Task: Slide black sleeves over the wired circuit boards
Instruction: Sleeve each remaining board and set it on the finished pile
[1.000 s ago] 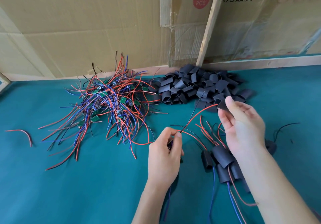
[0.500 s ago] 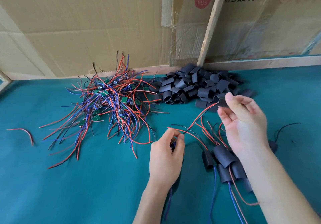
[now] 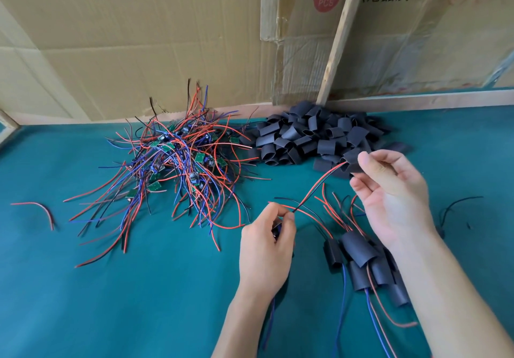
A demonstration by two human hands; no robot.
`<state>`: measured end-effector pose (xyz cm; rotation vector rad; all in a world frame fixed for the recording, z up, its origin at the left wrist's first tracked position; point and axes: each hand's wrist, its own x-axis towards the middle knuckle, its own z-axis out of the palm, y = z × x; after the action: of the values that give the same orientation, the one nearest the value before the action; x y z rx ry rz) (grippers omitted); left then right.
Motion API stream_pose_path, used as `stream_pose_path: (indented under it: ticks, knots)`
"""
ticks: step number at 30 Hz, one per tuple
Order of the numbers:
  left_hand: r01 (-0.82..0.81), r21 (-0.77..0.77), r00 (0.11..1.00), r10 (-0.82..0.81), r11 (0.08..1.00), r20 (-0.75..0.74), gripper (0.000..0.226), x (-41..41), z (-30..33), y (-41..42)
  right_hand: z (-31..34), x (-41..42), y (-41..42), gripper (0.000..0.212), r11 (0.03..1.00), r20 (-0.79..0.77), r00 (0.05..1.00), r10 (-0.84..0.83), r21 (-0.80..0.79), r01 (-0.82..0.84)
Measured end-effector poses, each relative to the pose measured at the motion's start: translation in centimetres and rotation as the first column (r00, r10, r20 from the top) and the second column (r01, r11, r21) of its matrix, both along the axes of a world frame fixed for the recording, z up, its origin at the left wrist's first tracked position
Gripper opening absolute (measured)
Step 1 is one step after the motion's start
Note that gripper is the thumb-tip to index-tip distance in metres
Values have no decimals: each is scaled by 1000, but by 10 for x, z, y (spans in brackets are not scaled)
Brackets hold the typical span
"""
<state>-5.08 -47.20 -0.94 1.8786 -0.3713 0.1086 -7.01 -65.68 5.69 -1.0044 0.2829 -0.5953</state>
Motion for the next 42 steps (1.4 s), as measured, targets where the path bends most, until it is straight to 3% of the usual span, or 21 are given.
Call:
stream_pose_path:
  ticks: [5,12,16,20,29,34,42]
  knots:
    - [0,8,1000,0,1000,19,20,0,-1,-1,0,0,5,35,989,-28,1000,-11,-145,7]
    - [18,-65,1000,-18,998,-7,17,-1,3,0,-11,4,36,56,984,-152,984,93,-138,-115]
    - [74,-131,993,-85,989,-78,8,-3,7,3,-19,5,47,49,960,-223,961,162,-189,-206]
    - [111,-239,975,-153,964,-162,19,-1,9,8,-23,5,52,47,941,-279,938,204,-210,-267]
    - [109,-347,965,-183,932,-186,30,2,6,11,-21,5,43,40,916,-293,928,232,-254,-309]
    - [113,-389,957,-206,914,-204,33,3,7,13,-22,6,43,36,911,-288,941,180,-312,-270]
    - [142,-427,935,-263,893,-239,28,4,4,13,-16,6,28,35,976,-201,975,96,-174,-132]
